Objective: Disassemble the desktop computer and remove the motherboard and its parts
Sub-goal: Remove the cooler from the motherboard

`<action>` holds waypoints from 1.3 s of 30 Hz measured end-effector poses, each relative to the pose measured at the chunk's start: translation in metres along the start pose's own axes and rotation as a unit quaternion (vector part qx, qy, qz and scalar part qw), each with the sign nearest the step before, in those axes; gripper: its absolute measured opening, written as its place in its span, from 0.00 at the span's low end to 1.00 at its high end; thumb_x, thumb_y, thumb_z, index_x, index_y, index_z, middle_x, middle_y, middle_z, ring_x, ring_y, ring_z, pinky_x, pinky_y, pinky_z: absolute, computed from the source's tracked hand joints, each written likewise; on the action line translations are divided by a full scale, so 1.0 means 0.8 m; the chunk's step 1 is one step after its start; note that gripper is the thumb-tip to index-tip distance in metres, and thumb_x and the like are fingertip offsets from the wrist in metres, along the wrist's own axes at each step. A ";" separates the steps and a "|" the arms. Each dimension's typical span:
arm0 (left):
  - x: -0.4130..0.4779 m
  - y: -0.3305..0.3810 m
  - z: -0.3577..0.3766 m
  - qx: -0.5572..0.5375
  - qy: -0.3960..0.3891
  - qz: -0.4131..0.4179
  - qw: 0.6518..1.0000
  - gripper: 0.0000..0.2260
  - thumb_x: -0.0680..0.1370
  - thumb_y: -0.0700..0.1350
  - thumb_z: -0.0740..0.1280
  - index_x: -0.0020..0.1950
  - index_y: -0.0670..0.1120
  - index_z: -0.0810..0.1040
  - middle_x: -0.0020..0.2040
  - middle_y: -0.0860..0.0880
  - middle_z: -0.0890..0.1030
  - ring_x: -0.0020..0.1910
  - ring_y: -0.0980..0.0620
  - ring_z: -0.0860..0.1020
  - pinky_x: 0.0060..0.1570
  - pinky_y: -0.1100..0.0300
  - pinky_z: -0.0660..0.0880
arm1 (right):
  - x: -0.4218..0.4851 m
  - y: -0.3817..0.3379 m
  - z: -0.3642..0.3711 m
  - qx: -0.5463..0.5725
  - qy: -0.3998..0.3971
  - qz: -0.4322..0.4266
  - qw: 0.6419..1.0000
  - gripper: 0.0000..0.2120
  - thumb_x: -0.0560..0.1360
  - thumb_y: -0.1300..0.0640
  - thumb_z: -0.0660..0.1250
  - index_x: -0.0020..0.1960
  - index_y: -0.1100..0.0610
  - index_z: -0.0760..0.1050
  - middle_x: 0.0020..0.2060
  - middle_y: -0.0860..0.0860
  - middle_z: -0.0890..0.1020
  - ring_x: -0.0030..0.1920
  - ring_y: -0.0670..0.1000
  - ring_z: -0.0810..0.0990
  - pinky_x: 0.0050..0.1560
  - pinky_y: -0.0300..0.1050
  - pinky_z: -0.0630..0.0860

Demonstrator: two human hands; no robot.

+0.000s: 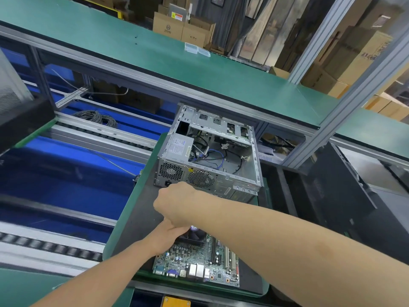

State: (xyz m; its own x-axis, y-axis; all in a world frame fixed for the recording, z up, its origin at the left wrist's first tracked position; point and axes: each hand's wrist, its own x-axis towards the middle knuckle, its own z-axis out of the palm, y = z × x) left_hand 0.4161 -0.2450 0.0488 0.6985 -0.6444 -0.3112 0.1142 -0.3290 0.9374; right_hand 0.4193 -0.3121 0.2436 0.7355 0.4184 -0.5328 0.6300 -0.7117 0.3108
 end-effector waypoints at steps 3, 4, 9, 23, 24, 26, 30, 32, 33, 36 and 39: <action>-0.003 0.002 -0.002 -0.012 -0.002 -0.004 1.000 0.08 0.84 0.54 0.65 0.62 0.60 0.75 0.57 0.62 0.79 0.52 0.73 0.75 0.48 0.76 0.69 | -0.001 0.003 0.002 -0.007 0.024 -0.023 0.999 0.14 0.78 0.65 0.65 0.38 0.57 0.63 0.36 0.51 0.65 0.35 0.54 0.69 0.33 0.46 0.68; -0.003 0.003 -0.002 -0.018 0.001 -0.003 1.000 0.08 0.83 0.56 0.66 0.61 0.61 0.76 0.54 0.65 0.81 0.51 0.74 0.75 0.50 0.75 0.69 | -0.001 0.005 0.002 -0.005 0.025 -0.033 0.999 0.15 0.76 0.66 0.65 0.36 0.55 0.62 0.35 0.51 0.65 0.34 0.54 0.69 0.31 0.45 0.66; 0.005 -0.003 0.001 0.011 0.017 0.006 1.000 0.30 0.69 0.75 0.56 0.59 0.57 0.75 0.53 0.56 0.77 0.51 0.55 0.72 0.53 0.59 0.69 | -0.004 0.016 0.008 -0.034 0.033 -0.087 0.995 0.09 0.72 0.67 0.66 0.41 0.54 0.70 0.33 0.50 0.68 0.36 0.56 0.74 0.30 0.43 0.67; 0.017 -0.021 0.014 -0.027 0.028 0.059 0.998 0.10 0.88 0.49 0.54 0.60 0.53 0.75 0.64 0.51 0.68 0.71 0.49 0.64 0.80 0.49 0.54 | 0.023 0.021 0.005 0.215 -0.213 0.156 0.940 0.28 0.87 0.50 0.51 0.34 0.61 0.74 0.32 0.53 0.87 0.19 0.49 0.78 0.38 0.44 0.75; 0.018 -0.024 0.014 -0.020 0.033 0.057 0.998 0.11 0.88 0.47 0.54 0.60 0.52 0.77 0.64 0.51 0.69 0.72 0.47 0.64 0.80 0.50 0.54 | 0.026 0.022 0.004 0.203 -0.226 0.133 0.943 0.26 0.86 0.55 0.52 0.32 0.59 0.74 0.35 0.52 0.87 0.20 0.49 0.78 0.37 0.43 0.74; 0.016 -0.025 0.012 -0.023 0.029 0.052 0.998 0.12 0.88 0.48 0.55 0.65 0.61 0.74 0.71 0.55 0.68 0.75 0.52 0.62 0.80 0.53 0.52 | 0.033 0.021 0.007 0.186 -0.211 0.094 0.955 0.22 0.83 0.59 0.57 0.31 0.56 0.75 0.35 0.50 0.85 0.29 0.48 0.80 0.38 0.43 0.76; 0.011 -0.021 0.009 -0.026 0.017 0.026 0.999 0.15 0.85 0.61 0.56 0.69 0.62 0.74 0.74 0.52 0.71 0.76 0.51 0.65 0.80 0.48 0.57 | 0.030 0.016 0.016 0.060 -0.105 0.039 0.992 0.23 0.78 0.61 0.61 0.23 0.54 0.73 0.19 0.46 0.77 0.33 0.49 0.76 0.34 0.43 0.75; 0.008 -0.017 0.009 -0.032 0.012 0.018 0.999 0.22 0.83 0.64 0.57 0.77 0.61 0.67 0.77 0.53 0.67 0.77 0.52 0.63 0.80 0.48 0.56 | 0.021 0.018 0.021 0.092 -0.049 0.054 0.993 0.15 0.76 0.62 0.65 0.31 0.56 0.69 0.30 0.50 0.74 0.32 0.50 0.71 0.28 0.42 0.67; 0.007 -0.015 0.008 -0.034 0.005 0.018 0.999 0.24 0.84 0.63 0.58 0.79 0.61 0.64 0.78 0.54 0.65 0.78 0.53 0.62 0.80 0.49 0.56 | 0.017 0.018 0.022 0.096 -0.035 0.054 0.993 0.14 0.75 0.62 0.66 0.33 0.56 0.68 0.34 0.52 0.71 0.32 0.51 0.71 0.27 0.42 0.66; 0.006 -0.006 0.004 -0.032 -0.016 0.034 0.999 0.20 0.84 0.59 0.61 0.76 0.63 0.64 0.76 0.55 0.67 0.76 0.55 0.63 0.78 0.52 0.58 | 0.007 0.020 0.018 0.059 -0.009 0.002 0.998 0.13 0.75 0.64 0.66 0.35 0.56 0.67 0.35 0.52 0.70 0.32 0.52 0.71 0.27 0.43 0.67; 0.001 0.000 -0.001 -0.033 -0.034 0.019 0.999 0.15 0.80 0.65 0.64 0.65 0.66 0.72 0.68 0.61 0.74 0.68 0.57 0.70 0.68 0.57 0.63 | 0.000 0.018 0.014 -0.022 0.009 -0.062 0.998 0.07 0.74 0.64 0.66 0.41 0.54 0.71 0.34 0.51 0.68 0.32 0.52 0.72 0.28 0.43 0.67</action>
State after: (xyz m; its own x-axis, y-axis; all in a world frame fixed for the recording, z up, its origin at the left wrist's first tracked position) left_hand 0.4174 -0.2449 0.0490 0.6545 -0.7015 -0.2822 0.1351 -0.2586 0.9565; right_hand 0.4252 -0.3284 0.2395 0.6561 0.5114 -0.5550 0.7260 -0.6287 0.2789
